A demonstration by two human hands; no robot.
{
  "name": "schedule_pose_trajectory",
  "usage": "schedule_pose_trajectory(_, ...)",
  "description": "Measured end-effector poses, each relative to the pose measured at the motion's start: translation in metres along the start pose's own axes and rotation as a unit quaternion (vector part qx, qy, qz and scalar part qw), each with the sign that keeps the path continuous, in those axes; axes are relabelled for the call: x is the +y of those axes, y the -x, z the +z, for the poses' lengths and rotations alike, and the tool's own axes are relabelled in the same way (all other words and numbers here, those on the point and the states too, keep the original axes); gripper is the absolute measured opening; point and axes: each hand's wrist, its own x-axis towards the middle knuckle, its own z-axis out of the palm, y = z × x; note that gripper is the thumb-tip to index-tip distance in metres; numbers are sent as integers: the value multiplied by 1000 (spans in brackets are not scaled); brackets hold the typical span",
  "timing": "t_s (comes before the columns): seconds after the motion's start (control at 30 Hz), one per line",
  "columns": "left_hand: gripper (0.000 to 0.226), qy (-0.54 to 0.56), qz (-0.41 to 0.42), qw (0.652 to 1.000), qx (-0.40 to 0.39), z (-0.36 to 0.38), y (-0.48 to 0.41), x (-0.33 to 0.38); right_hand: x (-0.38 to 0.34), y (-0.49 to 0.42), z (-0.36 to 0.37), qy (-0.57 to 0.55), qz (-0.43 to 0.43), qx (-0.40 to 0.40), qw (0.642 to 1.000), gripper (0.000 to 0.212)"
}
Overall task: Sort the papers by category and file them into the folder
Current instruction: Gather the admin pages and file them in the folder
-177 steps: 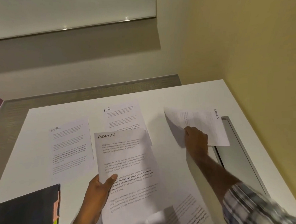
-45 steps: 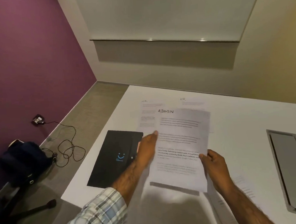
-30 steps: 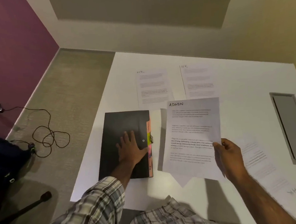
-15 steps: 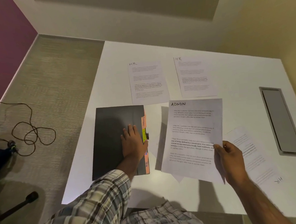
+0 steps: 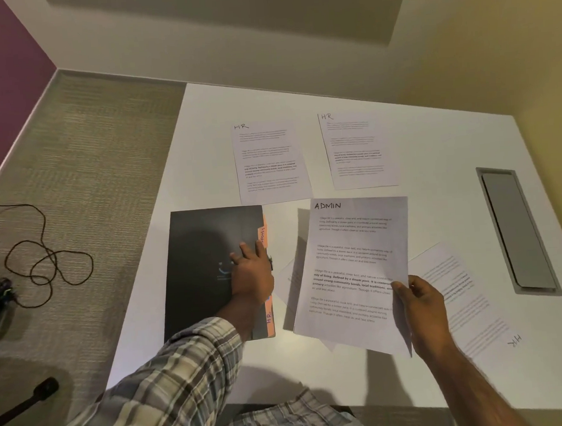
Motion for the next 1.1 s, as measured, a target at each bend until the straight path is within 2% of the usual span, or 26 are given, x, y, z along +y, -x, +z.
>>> schedule_pose_trajectory(0.07, 64, 36, -30, 999, -7, 8, -10, 5, 1, 1, 0, 3, 0, 0, 1000, 12)
schedule_pose_trajectory(0.2, 33, 141, -128, 977, -95, -11, -29, 10, 3, 3, -4, -2, 3, 5, 1000, 12)
schedule_pose_trajectory(0.23, 31, 168, -122, 973, -98, -22, -28, 6, 3, 2, -5, -6, 4, 7, 1000, 12)
schedule_pose_trajectory(0.3, 29, 223, -114, 967, -49, -36, -23, -3, 3, 2, -6, -16, 6, 11, 1000, 12)
schedule_pose_trajectory(0.43, 17, 323, -118, 938, -36, -45, -18, -24, -3, 1, -2, -3, -6, 17, 1000, 14)
schedule_pose_trajectory(0.7, 37, 426, -87, 900, -10, -61, -4, -56, -24, 3, 38, 1, -49, 9, 999, 14)
schedule_pose_trajectory(0.93, 33, 464, -82, 881, 28, -73, 7, -62, -33, 25, 104, 66, -91, -36, 993, 17)
schedule_pose_trajectory(1.1, 33, 472, -82, 878, 25, -76, 10, -65, -22, 27, 138, 133, -120, -70, 981, 20)
